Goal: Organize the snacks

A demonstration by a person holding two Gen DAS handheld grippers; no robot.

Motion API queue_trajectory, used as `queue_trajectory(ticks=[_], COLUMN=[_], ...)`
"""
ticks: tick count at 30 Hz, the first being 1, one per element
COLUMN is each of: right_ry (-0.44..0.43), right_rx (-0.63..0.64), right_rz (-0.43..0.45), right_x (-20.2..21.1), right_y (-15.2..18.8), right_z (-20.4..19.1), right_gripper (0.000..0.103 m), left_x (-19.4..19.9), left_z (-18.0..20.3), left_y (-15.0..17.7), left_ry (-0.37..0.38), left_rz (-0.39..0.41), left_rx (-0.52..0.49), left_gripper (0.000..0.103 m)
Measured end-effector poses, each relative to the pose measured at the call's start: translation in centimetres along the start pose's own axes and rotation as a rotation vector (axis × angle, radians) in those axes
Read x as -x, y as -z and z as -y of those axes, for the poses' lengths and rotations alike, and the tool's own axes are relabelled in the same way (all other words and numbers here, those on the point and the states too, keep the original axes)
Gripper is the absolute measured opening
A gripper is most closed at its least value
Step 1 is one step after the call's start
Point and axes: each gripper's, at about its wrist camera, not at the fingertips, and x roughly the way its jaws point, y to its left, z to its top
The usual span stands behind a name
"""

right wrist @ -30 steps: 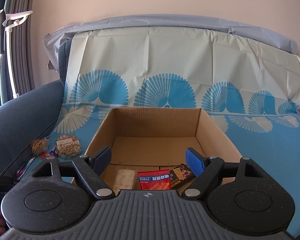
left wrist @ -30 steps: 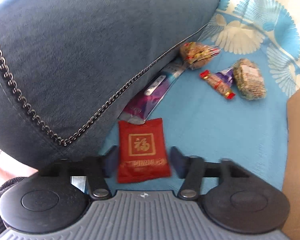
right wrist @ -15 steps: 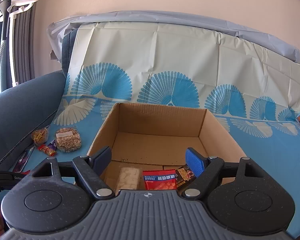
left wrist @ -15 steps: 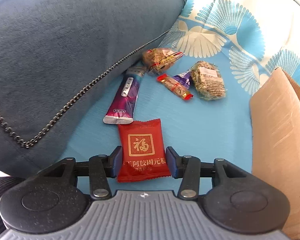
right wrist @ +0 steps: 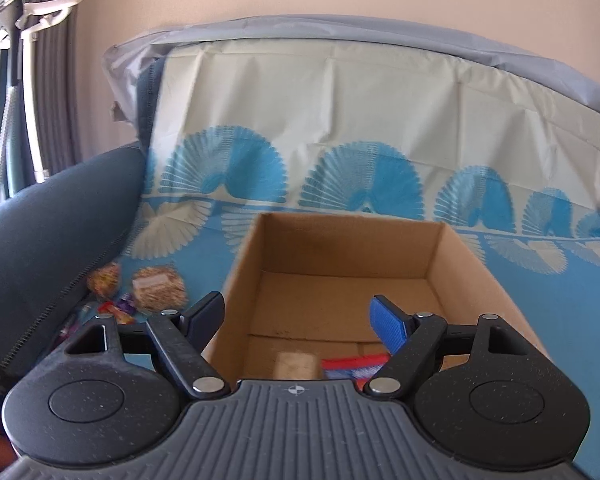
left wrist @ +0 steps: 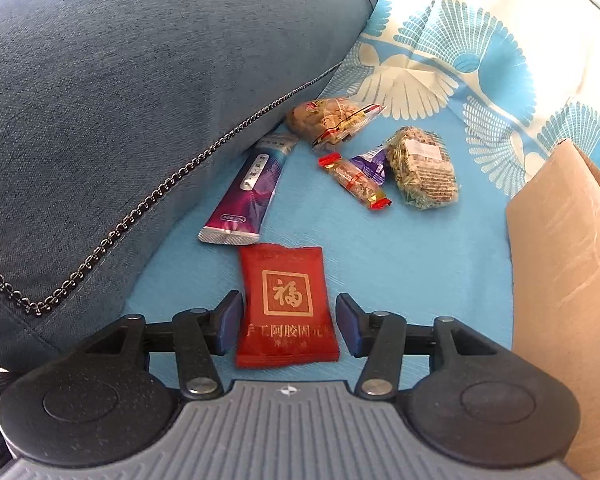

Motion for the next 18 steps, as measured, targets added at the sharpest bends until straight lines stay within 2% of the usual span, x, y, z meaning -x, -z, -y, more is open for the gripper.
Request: queue_trajectory(ticks=[6,8,9,10,13,18], right_ry=[-0.154,-0.185,-0.195,-0.202,-0.206,-0.174], right_rx=[0.014,0.005,0.0,-0.003,0.002,0.001], right_rz=[-0.019,-0.045,-0.064,-0.084,-0.157,-0.285], right_x=[-4.3,-6.3,-7.5,-8.7,-12.4,-18.3], right_y=[-3.9,-4.7,-4.8,-4.9,-4.5,-2.8], right_z=[-4.7,-6.0,-6.5,-7.1,-8.5,-9.9], right_gripper=[0.082,0.084,0.085,0.086,0.09,0.092], left_x=[-0.3,-0.3,-0.3,-0.3,-0.4,-0.5], left_z=[-0.1,-0.4,-0.6,-0.9,-1.5,-2.0], left_y=[-0.2,-0.4,-0.5,-0.5,-0.8,-1.1], left_ry=[0.003,0.008,0.013,0.019,0.045,0.069], left_rz=[0.007,0.008,0.007,0.006,-0.005,-0.018], left_rx=[0.0,0.021,0.037,0.055,0.093,0.125], left_gripper=[0.054,0.049,0.042,0.035,0.031,0.032])
